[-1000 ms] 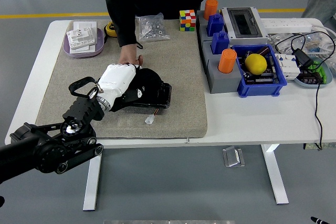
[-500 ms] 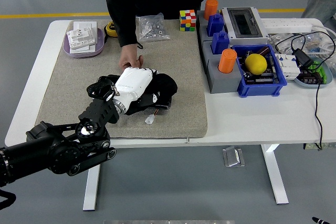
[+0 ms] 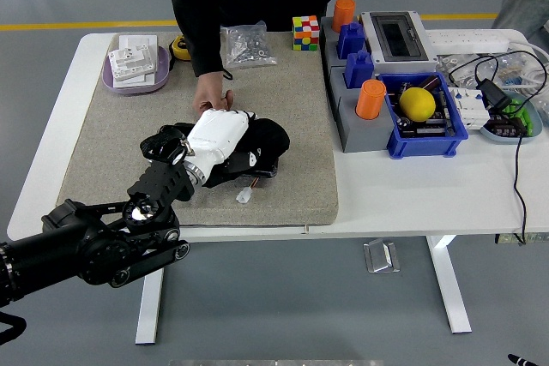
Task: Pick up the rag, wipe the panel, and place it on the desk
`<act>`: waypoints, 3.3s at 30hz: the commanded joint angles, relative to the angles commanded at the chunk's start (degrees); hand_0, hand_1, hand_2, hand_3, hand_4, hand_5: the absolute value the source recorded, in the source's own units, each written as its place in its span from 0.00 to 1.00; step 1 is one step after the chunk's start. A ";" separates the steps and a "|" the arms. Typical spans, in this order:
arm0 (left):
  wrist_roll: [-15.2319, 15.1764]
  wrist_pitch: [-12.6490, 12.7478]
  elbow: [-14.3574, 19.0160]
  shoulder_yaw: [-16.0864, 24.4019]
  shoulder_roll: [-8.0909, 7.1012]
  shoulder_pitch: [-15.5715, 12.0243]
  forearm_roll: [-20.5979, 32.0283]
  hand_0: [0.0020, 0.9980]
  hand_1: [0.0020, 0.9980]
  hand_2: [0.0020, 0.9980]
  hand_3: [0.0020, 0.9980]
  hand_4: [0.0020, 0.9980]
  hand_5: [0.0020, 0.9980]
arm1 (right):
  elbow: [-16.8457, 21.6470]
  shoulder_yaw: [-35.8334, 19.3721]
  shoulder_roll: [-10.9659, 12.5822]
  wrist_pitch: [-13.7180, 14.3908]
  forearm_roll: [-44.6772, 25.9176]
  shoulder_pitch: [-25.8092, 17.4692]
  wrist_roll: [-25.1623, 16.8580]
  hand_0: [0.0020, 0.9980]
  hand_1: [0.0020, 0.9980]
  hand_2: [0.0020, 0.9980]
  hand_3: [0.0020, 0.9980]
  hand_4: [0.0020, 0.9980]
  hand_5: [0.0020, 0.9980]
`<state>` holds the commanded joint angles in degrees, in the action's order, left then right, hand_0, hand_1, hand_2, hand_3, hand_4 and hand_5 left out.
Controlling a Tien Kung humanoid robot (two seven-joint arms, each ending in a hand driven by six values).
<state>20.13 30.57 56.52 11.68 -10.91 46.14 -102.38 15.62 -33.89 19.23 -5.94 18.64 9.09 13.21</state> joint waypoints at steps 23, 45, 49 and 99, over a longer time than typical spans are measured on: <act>-0.10 -0.44 -2.03 5.64 -6.08 -2.49 -1.20 0.21 0.10 0.67 0.64 0.48 0.11 | -0.05 -1.21 -0.47 0.39 0.50 -0.44 0.04 0.78 0.65 0.71 0.64 1.00 0.57; -0.66 -0.38 -3.68 13.91 -13.11 -7.43 -3.15 0.21 0.10 0.67 0.64 0.48 0.11 | -0.01 -2.53 -0.55 0.50 0.87 -0.98 0.19 0.78 0.65 0.71 0.64 1.00 0.57; -0.68 -0.38 -3.79 15.36 -14.03 -8.39 -3.51 0.21 0.10 0.67 0.64 0.48 0.11 | -0.03 -2.81 -0.52 0.48 0.87 -1.13 0.23 0.78 0.65 0.71 0.64 1.00 0.57; -10.53 1.85 -10.99 22.58 -13.99 -14.34 7.50 0.43 0.64 0.76 0.78 1.00 0.56 | -0.08 -4.71 -1.32 0.71 1.52 -1.11 0.51 0.78 0.64 0.71 0.64 1.00 0.56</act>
<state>9.60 32.42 45.53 34.25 -24.90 31.80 -94.88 15.54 -38.60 17.90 -5.23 20.16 7.98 13.72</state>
